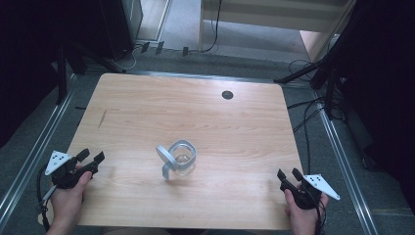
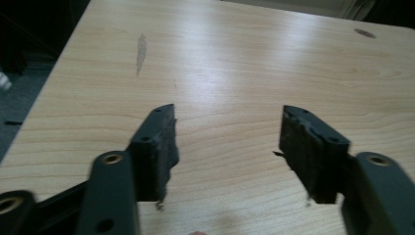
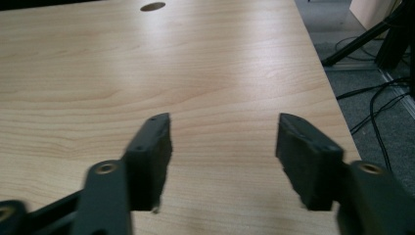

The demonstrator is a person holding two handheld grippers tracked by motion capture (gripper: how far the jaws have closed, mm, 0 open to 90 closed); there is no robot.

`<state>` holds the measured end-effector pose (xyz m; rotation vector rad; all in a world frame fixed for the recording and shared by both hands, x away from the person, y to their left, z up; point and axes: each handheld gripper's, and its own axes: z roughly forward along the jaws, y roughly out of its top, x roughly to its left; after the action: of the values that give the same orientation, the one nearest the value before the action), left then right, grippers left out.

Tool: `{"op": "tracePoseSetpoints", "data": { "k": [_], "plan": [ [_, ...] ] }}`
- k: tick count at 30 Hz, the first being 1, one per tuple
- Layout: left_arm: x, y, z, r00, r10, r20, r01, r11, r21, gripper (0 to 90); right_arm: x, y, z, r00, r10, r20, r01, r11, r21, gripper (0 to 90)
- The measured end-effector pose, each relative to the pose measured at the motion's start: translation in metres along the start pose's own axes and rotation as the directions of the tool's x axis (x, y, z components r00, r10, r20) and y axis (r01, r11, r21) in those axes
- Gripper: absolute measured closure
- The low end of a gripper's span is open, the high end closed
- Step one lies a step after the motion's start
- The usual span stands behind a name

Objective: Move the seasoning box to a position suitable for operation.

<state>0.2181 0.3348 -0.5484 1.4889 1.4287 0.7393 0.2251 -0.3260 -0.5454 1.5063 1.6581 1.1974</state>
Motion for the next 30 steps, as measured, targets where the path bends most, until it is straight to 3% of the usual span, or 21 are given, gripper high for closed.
{"op": "tracePoseSetpoints", "data": {
  "k": [2,5,9,10,12,13,14,15,16,17,18,19,20,21,22,23,25,26,28,29,30],
  "plan": [
    [-0.002,0.001,0.000,0.9999,0.013,0.004,-0.013,0.9999,0.010,67.9,0.003,0.001,-0.001,0.9991,0.006,-0.041,-0.006,1.0000,0.003,63.6],
    [-0.014,0.005,-0.003,0.9948,-0.034,0.096,0.030,0.9988,0.039,78.8,0.014,0.004,0.000,0.9929,0.006,-0.119,-0.005,0.9999,0.010,77.5],
    [-0.033,0.010,-0.005,0.9867,0.002,0.162,-0.009,0.9991,0.043,86.9,0.036,0.010,0.005,0.9867,-0.013,-0.162,0.015,0.9998,0.011,86.6],
    [-0.048,0.012,-0.006,0.9770,0.025,0.212,-0.037,0.9979,0.053,88.6,0.043,0.011,0.006,0.9853,-0.016,-0.170,0.018,0.9998,0.010,88.8],
    [-0.066,0.013,-0.005,0.9652,0.052,0.256,-0.071,0.9954,0.064,90.0,0.056,0.014,0.008,0.9795,-0.023,-0.200,0.024,0.9997,0.005,90.0],
    [-0.066,0.013,-0.005,0.9652,0.052,0.256,-0.071,0.9954,0.064,90.0,0.056,0.014,0.008,0.9795,-0.023,-0.200,0.024,0.9997,0.005,90.0],
    [-0.075,0.013,-0.004,0.9571,0.067,0.282,-0.090,0.9936,0.069,90.0,0.070,0.017,0.012,0.9716,-0.041,-0.233,0.043,0.9991,0.005,90.0],
    [-0.093,0.013,0.000,0.9393,0.104,0.327,-0.137,0.9872,0.081,90.0,0.077,0.019,0.013,0.9673,-0.053,-0.248,0.056,0.9984,0.004,90.0],
    [-0.093,0.013,0.000,0.9393,0.104,0.327,-0.137,0.9872,0.081,90.0,0.083,0.020,0.016,0.9633,-0.053,-0.263,0.056,0.9984,0.002,90.0],
    [-0.101,0.013,0.002,0.9293,0.106,0.354,-0.146,0.9856,0.086,90.0,0.083,0.020,0.016,0.9633,-0.053,-0.263,0.056,0.9984,0.002,90.0],
    [-0.116,0.011,0.004,0.9110,0.109,0.398,-0.160,0.9823,0.097,90.0,0.096,0.021,0.021,0.9532,-0.043,-0.299,0.049,0.9987,0.011,90.0],
    [-0.116,0.011,0.004,0.9110,0.109,0.398,-0.160,0.9823,0.097,90.0,0.103,0.022,0.024,0.9493,-0.047,-0.311,0.054,0.9984,0.015,90.0],
    [-0.123,0.011,0.003,0.9036,0.114,0.413,-0.169,0.9807,0.099,90.0,0.103,0.022,0.024,0.9493,-0.047,-0.311,0.054,0.9984,0.015,90.0],
    [-0.133,0.010,0.000,0.8863,0.124,0.446,-0.186,0.9778,0.097,90.0,0.116,0.025,0.030,0.9392,-0.056,-0.339,0.065,0.9977,0.017,90.0],
    [-0.133,0.010,0.000,0.8863,0.124,0.446,-0.186,0.9778,0.097,90.0,0.123,0.026,0.033,0.9346,-0.058,-0.351,0.070,0.9974,0.020,90.0],
    [-0.140,0.010,-0.004,0.8722,0.125,0.473,-0.194,0.9759,0.100,90.0,0.129,0.027,0.037,0.9295,-0.065,-0.363,0.077,0.9968,0.019,90.0],
    [-0.144,0.009,-0.006,0.8589,0.120,0.498,-0.193,0.9760,0.099,90.0,0.141,0.029,0.044,0.9200,-0.071,-0.385,0.086,0.9960,0.022,90.0],
    [-0.144,0.009,-0.006,0.8589,0.120,0.498,-0.193,0.9760,0.099,90.0,0.141,0.029,0.044,0.9200,-0.071,-0.385,0.086,0.9960,0.022,90.0],
    [-0.152,0.008,-0.008,0.8402,0.120,0.529,-0.203,0.9740,0.101,90.0,0.158,0.031,0.055,0.9086,-0.081,-0.410,0.101,0.9944,0.029,90.0],
    [-0.152,0.008,-0.008,0.8402,0.120,0.529,-0.203,0.9740,0.101,90.0,0.163,0.031,0.059,0.9051,-0.087,-0.416,0.110,0.9935,0.031,90.0],
    [-0.158,0.006,-0.009,0.8212,0.119,0.558,-0.210,0.9726,0.100,90.0,0.168,0.032,0.062,0.9015,-0.091,-0.423,0.115,0.9929,0.031,90.0]
  ]
}}
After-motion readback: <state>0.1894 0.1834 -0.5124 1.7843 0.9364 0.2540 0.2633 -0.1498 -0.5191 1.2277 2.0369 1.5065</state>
